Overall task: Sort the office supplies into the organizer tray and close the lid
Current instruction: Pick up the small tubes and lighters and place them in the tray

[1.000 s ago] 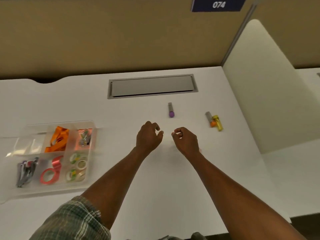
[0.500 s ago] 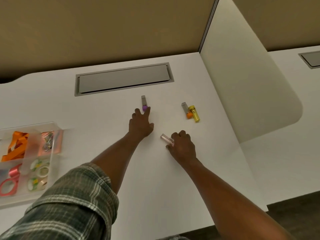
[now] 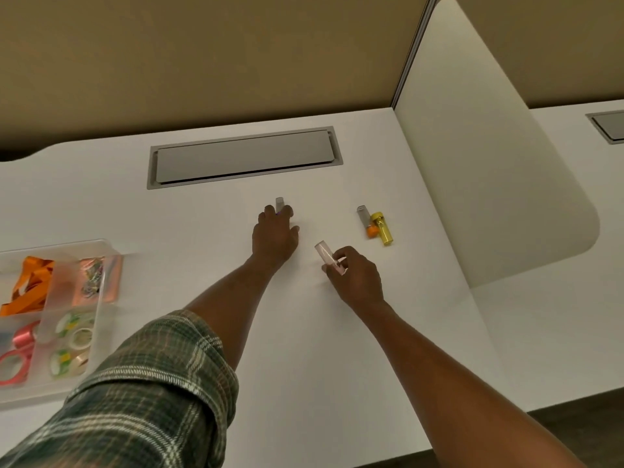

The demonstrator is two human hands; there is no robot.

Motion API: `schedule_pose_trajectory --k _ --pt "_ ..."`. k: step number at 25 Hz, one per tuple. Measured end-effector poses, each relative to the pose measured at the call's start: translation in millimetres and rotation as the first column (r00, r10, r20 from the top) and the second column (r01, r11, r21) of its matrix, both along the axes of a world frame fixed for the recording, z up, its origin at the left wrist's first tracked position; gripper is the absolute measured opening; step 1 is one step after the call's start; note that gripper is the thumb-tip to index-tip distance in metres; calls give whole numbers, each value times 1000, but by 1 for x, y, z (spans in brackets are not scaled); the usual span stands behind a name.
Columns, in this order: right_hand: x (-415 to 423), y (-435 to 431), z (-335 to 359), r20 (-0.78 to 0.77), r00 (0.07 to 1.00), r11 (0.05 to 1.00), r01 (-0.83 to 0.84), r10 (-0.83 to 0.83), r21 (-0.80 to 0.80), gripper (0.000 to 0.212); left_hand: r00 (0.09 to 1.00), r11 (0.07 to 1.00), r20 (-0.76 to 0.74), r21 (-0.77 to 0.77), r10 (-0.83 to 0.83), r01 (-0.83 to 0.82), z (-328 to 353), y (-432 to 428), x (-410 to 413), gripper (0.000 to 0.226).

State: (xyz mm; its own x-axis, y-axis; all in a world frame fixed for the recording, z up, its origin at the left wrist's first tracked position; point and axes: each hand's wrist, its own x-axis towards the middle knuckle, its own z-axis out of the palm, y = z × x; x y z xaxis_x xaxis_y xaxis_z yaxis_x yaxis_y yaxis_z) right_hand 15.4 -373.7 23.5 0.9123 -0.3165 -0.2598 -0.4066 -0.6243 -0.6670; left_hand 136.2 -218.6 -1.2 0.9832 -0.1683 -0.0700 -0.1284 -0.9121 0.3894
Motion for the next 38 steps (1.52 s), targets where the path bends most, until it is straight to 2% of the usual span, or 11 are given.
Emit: schedule_pose_trajectory --k 4,6,8,11,17,20,22,28,29,33,38 --pt "14 21 14 41 997 989 54 -61 137 37 989 993 141 -118 35 -19 21 22 -11 25" --pt "23 38 21 64 995 983 59 -71 174 36 987 980 155 -200 49 -17 32 40 -14 22" --pt "32 58 27 100 993 976 35 -58 216 33 992 950 94 -308 79 -47 41 64 -16 19" --pt "46 100 36 115 993 953 -28 -8 302 28 973 849 -76 -478 216 -226 53 112 -22 20" --pt "71 209 49 119 983 911 -172 137 376 20 926 681 -218 -629 308 -375 70 227 -44 24" --pt "77 272 56 128 975 886 -219 182 408 34 893 596 -277 -669 355 -444 78 280 -54 29" --pt "79 311 59 119 971 869 -238 207 433 40 866 537 -301 -689 399 -486 81 315 -60 23" --pt "84 426 61 73 949 803 -299 306 515 21 770 373 -443 -691 459 -620 86 422 -71 20" --pt "84 446 62 56 943 800 -308 327 515 18 756 369 -449 -678 476 -635 87 441 -73 25" --pt "87 513 62 -9 921 782 -326 390 530 19 756 466 -384 -613 530 -638 87 500 -74 41" --pt "94 566 58 -115 873 786 -362 475 501 38 765 564 -391 -519 511 -642 78 540 -67 42"
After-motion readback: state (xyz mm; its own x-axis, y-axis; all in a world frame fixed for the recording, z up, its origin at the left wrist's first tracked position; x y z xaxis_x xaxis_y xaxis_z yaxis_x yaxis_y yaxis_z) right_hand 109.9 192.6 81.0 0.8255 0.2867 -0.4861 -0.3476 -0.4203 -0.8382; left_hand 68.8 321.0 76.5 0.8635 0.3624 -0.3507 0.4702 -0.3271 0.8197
